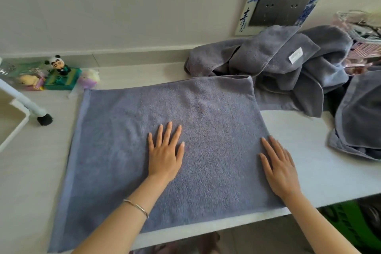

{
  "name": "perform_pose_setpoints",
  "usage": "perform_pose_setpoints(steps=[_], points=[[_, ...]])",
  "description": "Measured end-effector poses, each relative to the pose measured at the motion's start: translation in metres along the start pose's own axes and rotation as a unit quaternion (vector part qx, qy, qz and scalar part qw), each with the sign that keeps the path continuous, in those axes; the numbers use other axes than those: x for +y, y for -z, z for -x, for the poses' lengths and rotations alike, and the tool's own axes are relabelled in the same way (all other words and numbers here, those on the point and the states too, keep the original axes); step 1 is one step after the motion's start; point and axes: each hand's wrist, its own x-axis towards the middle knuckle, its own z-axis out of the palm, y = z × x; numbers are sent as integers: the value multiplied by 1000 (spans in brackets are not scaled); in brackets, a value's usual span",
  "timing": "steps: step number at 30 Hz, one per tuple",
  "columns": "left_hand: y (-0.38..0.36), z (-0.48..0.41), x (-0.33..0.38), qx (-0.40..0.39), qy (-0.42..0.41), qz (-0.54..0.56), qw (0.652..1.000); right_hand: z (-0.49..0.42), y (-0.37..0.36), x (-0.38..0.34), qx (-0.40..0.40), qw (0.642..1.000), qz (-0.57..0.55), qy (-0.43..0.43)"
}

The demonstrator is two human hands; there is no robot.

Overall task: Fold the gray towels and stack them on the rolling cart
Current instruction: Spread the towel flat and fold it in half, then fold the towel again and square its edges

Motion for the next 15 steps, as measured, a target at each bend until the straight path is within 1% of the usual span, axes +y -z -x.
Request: perform_pose_setpoints(steps=[3,6,7,9,12,15], points=[[1,21,-16,9,-19,20,1000,17,7,14,15,999,-28,-31],[3,55,-30,10,-62,18,998,34,15,13,50,989,-98,-100],[4,68,-31,8,-77,13,997,40,19,12,46,981,-138,-130],[6,92,-33,-2,-90,-5,996,47,28,11,0,962,-210,-175],[8,120,-45,-16,-47,-12,999,56,42,11,-67,950,-243,-185],[11,140,-67,-23,0,19,1000,64,61,-1,-76,929,-313,-180]])
